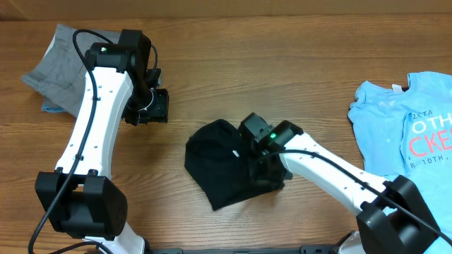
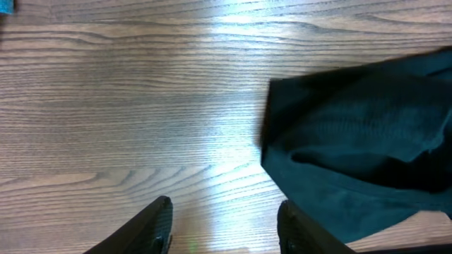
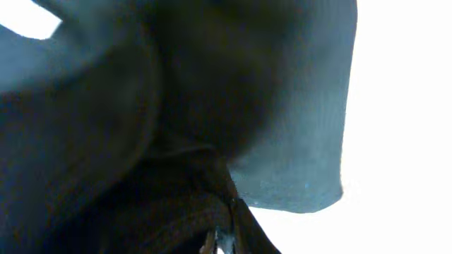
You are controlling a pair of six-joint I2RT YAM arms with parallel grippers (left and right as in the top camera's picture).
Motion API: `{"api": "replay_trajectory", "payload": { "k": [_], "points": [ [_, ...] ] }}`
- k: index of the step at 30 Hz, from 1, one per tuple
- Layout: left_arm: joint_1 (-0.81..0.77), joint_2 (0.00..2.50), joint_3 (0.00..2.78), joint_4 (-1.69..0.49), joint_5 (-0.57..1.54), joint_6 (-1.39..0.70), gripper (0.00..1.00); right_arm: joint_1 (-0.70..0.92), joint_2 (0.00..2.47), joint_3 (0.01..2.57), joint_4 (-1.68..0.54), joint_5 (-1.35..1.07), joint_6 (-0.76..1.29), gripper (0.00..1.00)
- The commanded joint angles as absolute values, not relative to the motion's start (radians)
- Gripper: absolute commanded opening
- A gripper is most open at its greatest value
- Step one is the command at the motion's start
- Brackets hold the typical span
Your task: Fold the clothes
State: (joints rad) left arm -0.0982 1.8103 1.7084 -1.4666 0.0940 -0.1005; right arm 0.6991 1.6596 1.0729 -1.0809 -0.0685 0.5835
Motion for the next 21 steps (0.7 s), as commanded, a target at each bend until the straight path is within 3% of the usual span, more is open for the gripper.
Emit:
{"api": "replay_trajectory", "payload": {
  "k": [1, 4, 14, 18, 21],
  "points": [
    [-0.098, 1.803, 1.733, -1.463, 0.105, -0.089, 0.52, 0.694, 1.646, 1.01, -1.065, -0.023, 0.735, 0.16],
    [-0.098, 1.803, 1.733, -1.459, 0.105, -0.089, 0.52, 0.694, 1.646, 0.987, -1.05, -0.027, 0.738, 0.3],
    [-0.098, 1.803, 1.733, -1.46, 0.105, -0.08, 0.56, 0.694, 1.499, 1.092, -1.093, 0.069, 0.651, 0.34],
    [-0.098, 1.803, 1.733, -1.45, 0.105, -0.081, 0.56, 0.694, 1.411, 1.128, -0.977, -0.013, 0.495, 0.44],
    [-0.098, 1.803, 1.733, -1.439, 0.105, -0.081, 0.57, 0.694, 1.407, 1.126, -0.868, -0.086, 0.485, 0.45]
  ]
}}
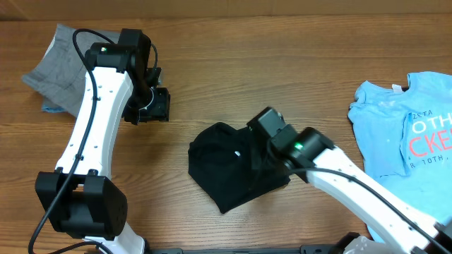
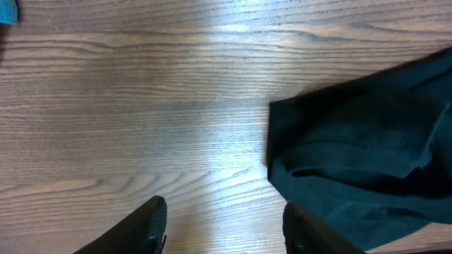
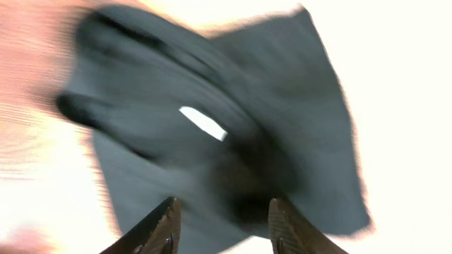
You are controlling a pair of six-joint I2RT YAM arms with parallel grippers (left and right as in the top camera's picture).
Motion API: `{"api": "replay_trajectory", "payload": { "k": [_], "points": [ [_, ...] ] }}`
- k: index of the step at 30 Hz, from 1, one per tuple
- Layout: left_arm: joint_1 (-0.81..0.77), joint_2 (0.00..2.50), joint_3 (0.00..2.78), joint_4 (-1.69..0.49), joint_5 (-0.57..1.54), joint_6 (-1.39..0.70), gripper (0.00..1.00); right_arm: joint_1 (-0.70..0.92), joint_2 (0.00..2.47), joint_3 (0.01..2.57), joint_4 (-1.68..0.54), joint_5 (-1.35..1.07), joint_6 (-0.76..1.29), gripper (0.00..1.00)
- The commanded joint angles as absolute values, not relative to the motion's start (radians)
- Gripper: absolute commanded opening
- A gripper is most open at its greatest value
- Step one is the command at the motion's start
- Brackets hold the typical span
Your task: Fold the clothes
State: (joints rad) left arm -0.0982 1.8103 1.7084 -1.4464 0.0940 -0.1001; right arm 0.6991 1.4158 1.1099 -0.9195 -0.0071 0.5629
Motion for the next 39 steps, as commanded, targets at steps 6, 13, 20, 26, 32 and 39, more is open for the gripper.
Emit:
{"api": "replay_trajectory", "payload": {
  "k": [6, 13, 20, 26, 32, 39],
  "points": [
    [-0.098, 1.803, 1.733, -1.435, 0.105, -0.081, 0.59, 0.694, 1.518, 1.124, -0.7, -0.189, 0.462, 0.43],
    [-0.098, 1.803, 1.733, -1.435, 0.105, -0.081, 0.59, 0.694, 1.678, 1.124, -0.529, -0.353, 0.389, 0.43],
    [-0.098, 1.803, 1.733, -1.432, 0.105, -0.081, 0.59, 0.693, 1.678, 1.127, -0.445, -0.336, 0.393, 0.46],
    [-0.098, 1.803, 1.733, -1.431, 0.124, -0.081, 0.58, 0.693, 1.678, 1.127, -0.461, -0.234, 0.392, 0.04],
    [-0.097, 1.803, 1.733, -1.435, 0.124, -0.081, 0.58, 0.646, 1.621, 1.169, -0.537, -0.158, 0.378, 0.04],
    [-0.097, 1.803, 1.733, -1.431, 0.124, -0.081, 0.58, 0.629, 1.62, 1.18, -0.525, -0.292, 0.366, 0.4]
  ]
}}
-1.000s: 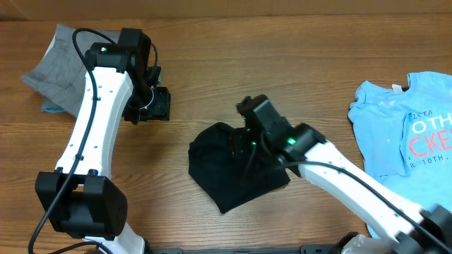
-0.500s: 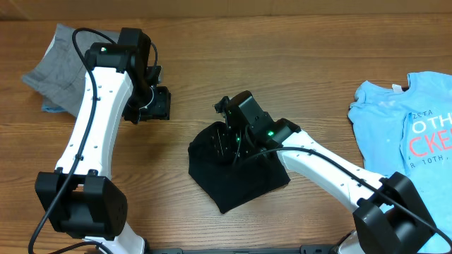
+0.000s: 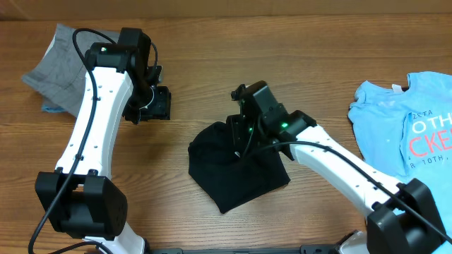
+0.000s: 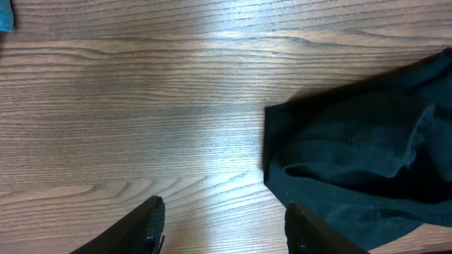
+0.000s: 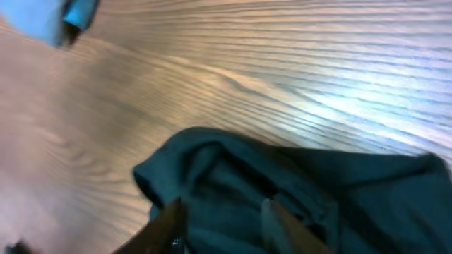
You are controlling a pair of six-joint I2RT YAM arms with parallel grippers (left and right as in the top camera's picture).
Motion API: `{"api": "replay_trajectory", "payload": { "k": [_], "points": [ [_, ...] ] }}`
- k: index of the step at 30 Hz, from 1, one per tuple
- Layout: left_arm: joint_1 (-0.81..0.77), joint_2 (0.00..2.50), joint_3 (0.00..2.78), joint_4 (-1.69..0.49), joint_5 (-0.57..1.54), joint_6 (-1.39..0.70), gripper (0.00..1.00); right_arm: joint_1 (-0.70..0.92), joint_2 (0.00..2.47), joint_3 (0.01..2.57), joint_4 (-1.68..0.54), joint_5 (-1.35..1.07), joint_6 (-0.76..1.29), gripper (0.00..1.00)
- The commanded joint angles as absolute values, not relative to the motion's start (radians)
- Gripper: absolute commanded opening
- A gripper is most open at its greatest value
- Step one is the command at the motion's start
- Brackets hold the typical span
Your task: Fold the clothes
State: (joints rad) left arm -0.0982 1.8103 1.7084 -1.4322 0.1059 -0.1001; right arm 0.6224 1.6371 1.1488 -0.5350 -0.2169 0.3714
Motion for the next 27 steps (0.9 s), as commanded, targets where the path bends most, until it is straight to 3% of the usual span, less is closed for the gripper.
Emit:
{"api": "replay_trajectory", "payload": {
  "k": [1, 6, 11, 14, 16, 27],
  "points": [
    [-0.097, 1.803, 1.733, -1.426, 0.124, -0.081, 0.58, 0.642, 1.639, 1.179, -0.518, -0.291, 0.379, 0.45],
    [-0.098, 1.803, 1.733, -1.417, 0.124, -0.081, 0.59, 0.674, 1.719, 1.179, -0.482, -0.29, 0.42, 0.51],
    [-0.098, 1.803, 1.733, -1.416, 0.124, -0.081, 0.59, 0.673, 1.745, 1.18, -0.472, -0.291, 0.442, 0.36],
    [-0.098, 1.803, 1.733, -1.414, 0.124, -0.081, 0.59, 0.673, 1.745, 1.181, -0.465, -0.29, 0.438, 0.1],
    [-0.098, 1.803, 1.733, -1.414, 0.124, -0.081, 0.59, 0.67, 1.736, 1.182, -0.466, -0.287, 0.435, 0.04],
    [-0.098, 1.803, 1.733, -1.404, 0.124, -0.081, 0.6, 0.529, 1.575, 1.284, -0.704, -0.105, 0.331, 0.04]
  ]
}}
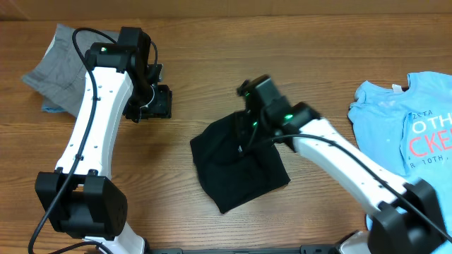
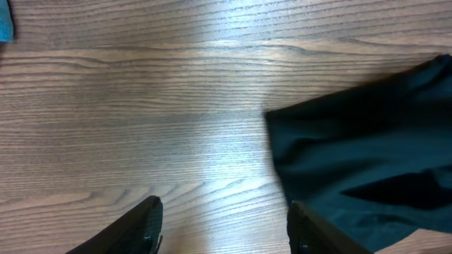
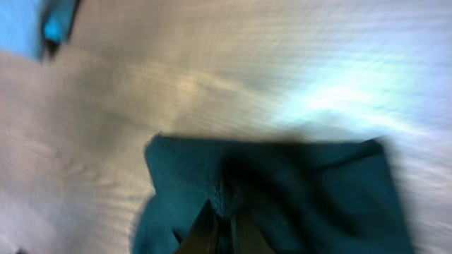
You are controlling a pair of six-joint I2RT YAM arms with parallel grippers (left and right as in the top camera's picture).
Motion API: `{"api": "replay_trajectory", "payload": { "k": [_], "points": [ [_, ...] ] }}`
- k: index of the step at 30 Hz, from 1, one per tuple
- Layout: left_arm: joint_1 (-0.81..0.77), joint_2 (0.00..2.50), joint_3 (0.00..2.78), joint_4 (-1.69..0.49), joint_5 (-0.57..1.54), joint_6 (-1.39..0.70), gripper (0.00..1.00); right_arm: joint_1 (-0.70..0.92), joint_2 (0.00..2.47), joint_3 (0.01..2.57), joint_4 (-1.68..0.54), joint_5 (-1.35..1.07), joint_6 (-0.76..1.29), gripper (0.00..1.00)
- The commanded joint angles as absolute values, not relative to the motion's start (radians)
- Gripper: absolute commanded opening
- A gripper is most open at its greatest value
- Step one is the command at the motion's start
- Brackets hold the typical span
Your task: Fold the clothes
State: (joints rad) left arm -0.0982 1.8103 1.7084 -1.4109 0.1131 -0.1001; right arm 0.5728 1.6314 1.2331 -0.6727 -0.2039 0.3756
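Observation:
A crumpled black garment (image 1: 236, 169) lies mid-table; it also shows at the right of the left wrist view (image 2: 360, 155) and fills the lower right wrist view (image 3: 318, 190). My right gripper (image 1: 249, 132) is at the garment's far edge, shut on a pinch of its black cloth (image 3: 223, 222). My left gripper (image 1: 152, 106) hangs over bare wood to the garment's left, open (image 2: 226, 229) with nothing between its fingers.
A grey garment (image 1: 60, 63) lies at the far left corner, partly under the left arm. A light blue printed T-shirt (image 1: 409, 127) is spread at the right edge. The wooden table (image 1: 212, 56) shows bare between them.
My right gripper, open over the black garment's far edge before, is now shut on the cloth there. The garment's far part has changed shape. The left arm has not moved.
My right gripper was shut in the black cloth at the garment's near right side. Then it stood open above the garment. Later it was open at the far edge, and now it pinches the cloth there. The left gripper stayed open throughout.

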Motion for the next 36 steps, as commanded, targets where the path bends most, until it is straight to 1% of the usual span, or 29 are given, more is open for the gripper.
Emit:
{"api": "replay_trajectory", "payload": {
  "k": [1, 4, 7, 10, 11, 12, 17, 18, 20, 22, 23, 25, 26, 30, 33, 36],
  "points": [
    [-0.098, 1.803, 1.733, -1.402, 0.124, -0.081, 0.6, 0.514, 1.575, 1.284, -0.725, -0.081, 0.331, 0.04],
    [-0.098, 1.803, 1.733, -1.401, 0.124, -0.081, 0.61, 0.458, 1.583, 1.271, -0.775, -0.039, 0.326, 0.04],
    [-0.098, 1.804, 1.733, -1.4, 0.124, -0.081, 0.61, 0.428, 1.592, 1.256, -0.778, -0.025, 0.323, 0.07],
    [-0.098, 1.804, 1.733, -1.399, 0.124, -0.081, 0.61, 0.411, 1.608, 1.24, -0.779, -0.02, 0.324, 0.13],
    [-0.097, 1.804, 1.733, -1.399, 0.124, -0.081, 0.61, 0.407, 1.613, 1.235, -0.783, -0.005, 0.324, 0.18],
    [-0.098, 1.804, 1.733, -1.399, 0.124, -0.081, 0.61, 0.402, 1.62, 1.233, -0.796, 0.023, 0.325, 0.2],
    [-0.098, 1.804, 1.733, -1.402, 0.124, -0.08, 0.61, 0.352, 1.624, 1.234, -0.834, 0.051, 0.365, 0.19],
    [-0.098, 1.804, 1.733, -1.402, 0.124, -0.077, 0.61, 0.336, 1.622, 1.235, -0.85, 0.049, 0.379, 0.21],
    [-0.097, 1.804, 1.733, -1.403, 0.124, -0.074, 0.61, 0.302, 1.617, 1.238, -0.894, 0.004, 0.389, 0.23],
    [-0.098, 1.804, 1.733, -1.405, 0.124, -0.074, 0.61, 0.282, 1.611, 1.238, -0.938, -0.114, 0.356, 0.25],
    [-0.098, 1.804, 1.733, -1.406, 0.124, -0.074, 0.61, 0.278, 1.61, 1.238, -0.965, -0.199, 0.31, 0.29],
    [-0.097, 1.804, 1.733, -1.405, 0.124, -0.074, 0.61, 0.282, 1.61, 1.235, -1.03, -0.321, 0.264, 0.38],
    [-0.097, 1.804, 1.733, -1.404, 0.124, -0.074, 0.61, 0.294, 1.61, 1.225, -1.065, -0.365, 0.257, 0.4],
    [-0.097, 1.804, 1.733, -1.396, 0.124, -0.074, 0.62, 0.362, 1.61, 1.157, -1.106, -0.387, 0.284, 0.43],
    [-0.098, 1.804, 1.733, -1.39, 0.124, -0.073, 0.63, 0.408, 1.61, 1.107, -1.082, -0.387, 0.286, 0.46],
    [-0.097, 1.804, 1.733, -1.385, 0.124, -0.074, 0.64, 0.453, 1.61, 1.09, -1.061, -0.415, 0.246, 0.49]
  ]
}}
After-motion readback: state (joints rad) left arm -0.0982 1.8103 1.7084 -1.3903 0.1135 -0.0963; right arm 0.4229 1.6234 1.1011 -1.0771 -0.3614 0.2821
